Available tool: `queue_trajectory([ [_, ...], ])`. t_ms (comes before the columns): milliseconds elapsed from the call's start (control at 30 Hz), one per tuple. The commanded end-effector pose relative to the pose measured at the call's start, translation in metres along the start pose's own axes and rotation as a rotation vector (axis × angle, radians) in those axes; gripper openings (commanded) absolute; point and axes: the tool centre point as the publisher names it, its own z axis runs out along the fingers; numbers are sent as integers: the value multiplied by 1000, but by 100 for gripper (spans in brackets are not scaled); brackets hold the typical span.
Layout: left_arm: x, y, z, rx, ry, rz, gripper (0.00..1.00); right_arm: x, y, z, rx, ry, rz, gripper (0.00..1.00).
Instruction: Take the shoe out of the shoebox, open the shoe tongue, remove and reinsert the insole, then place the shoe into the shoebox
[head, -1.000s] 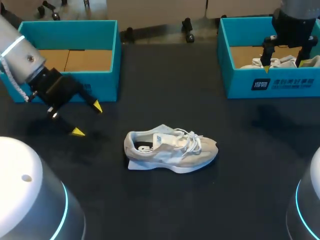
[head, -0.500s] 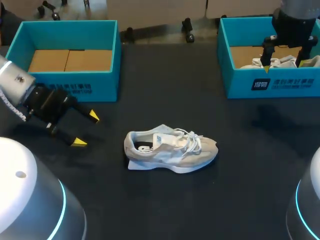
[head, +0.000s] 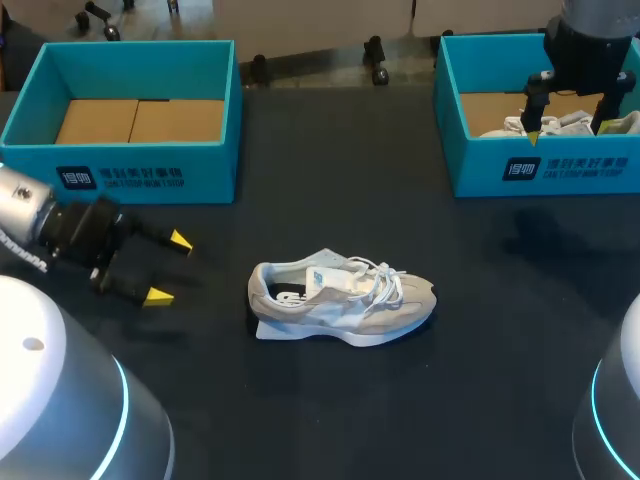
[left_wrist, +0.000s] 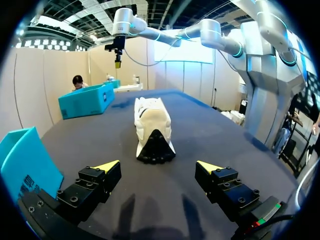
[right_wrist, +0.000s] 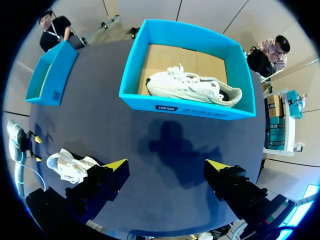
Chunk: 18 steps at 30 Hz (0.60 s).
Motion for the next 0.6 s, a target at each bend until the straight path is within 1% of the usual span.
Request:
queue_trajectory([
  [33, 9, 4, 4, 13, -47, -17, 100, 0, -1, 1, -2, 2, 0, 100],
  [267, 16, 10, 6, 62, -91, -72, 100, 0, -1, 1, -2, 2, 0, 100],
  [433, 23, 17, 8, 65, -80, -108, 100, 0, -1, 1, -2, 2, 0, 100],
  [600, 23, 17, 8, 65, -80, -108, 100, 0, -1, 1, -2, 2, 0, 100],
])
